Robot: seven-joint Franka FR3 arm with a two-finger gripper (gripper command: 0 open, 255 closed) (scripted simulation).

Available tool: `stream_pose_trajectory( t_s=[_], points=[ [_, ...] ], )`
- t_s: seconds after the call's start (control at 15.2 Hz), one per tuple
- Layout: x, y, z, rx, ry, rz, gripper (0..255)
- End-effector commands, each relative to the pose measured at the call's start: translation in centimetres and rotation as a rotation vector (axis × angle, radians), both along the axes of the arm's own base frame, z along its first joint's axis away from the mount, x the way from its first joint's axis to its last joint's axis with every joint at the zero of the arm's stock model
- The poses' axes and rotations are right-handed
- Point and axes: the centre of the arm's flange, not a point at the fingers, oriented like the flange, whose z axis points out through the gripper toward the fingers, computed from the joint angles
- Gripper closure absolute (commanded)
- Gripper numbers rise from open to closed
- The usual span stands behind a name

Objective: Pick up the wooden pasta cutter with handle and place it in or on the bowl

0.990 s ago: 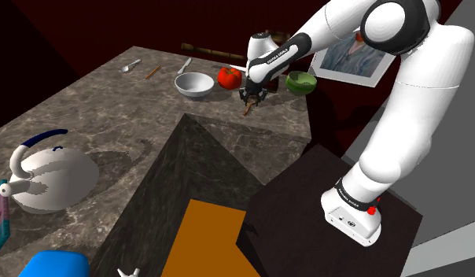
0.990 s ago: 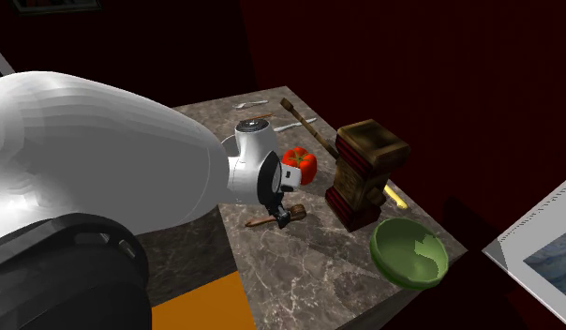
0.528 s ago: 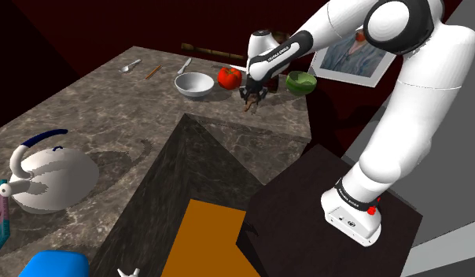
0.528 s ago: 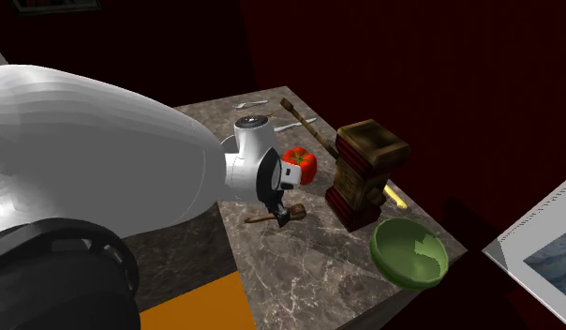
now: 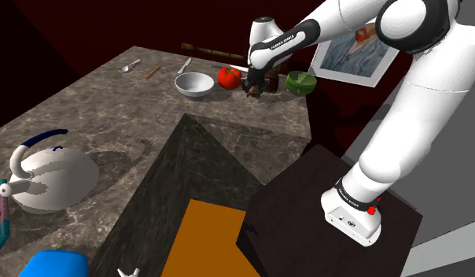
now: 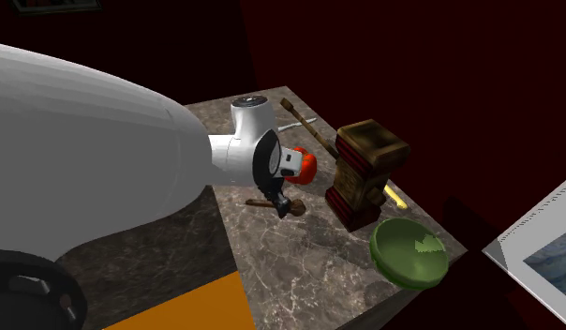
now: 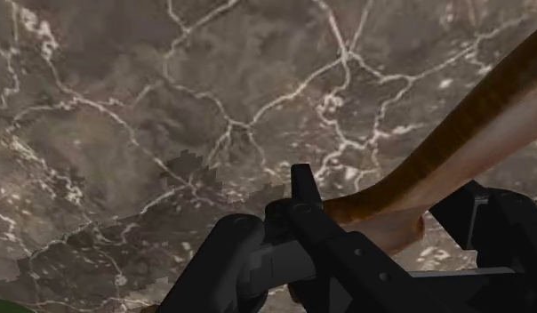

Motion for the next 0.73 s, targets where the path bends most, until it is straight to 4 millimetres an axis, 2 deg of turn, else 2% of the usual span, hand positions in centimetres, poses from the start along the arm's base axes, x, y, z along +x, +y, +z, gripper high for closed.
stream_pose_trajectory(
  t_s=[0.0, 0.66],
  points=[
    [0.0, 0.0, 1.0, 0.0, 0.0, 0.0, 255],
    [0.0, 0.0, 6.3, 0.0, 0.0, 0.0, 255]
  ],
)
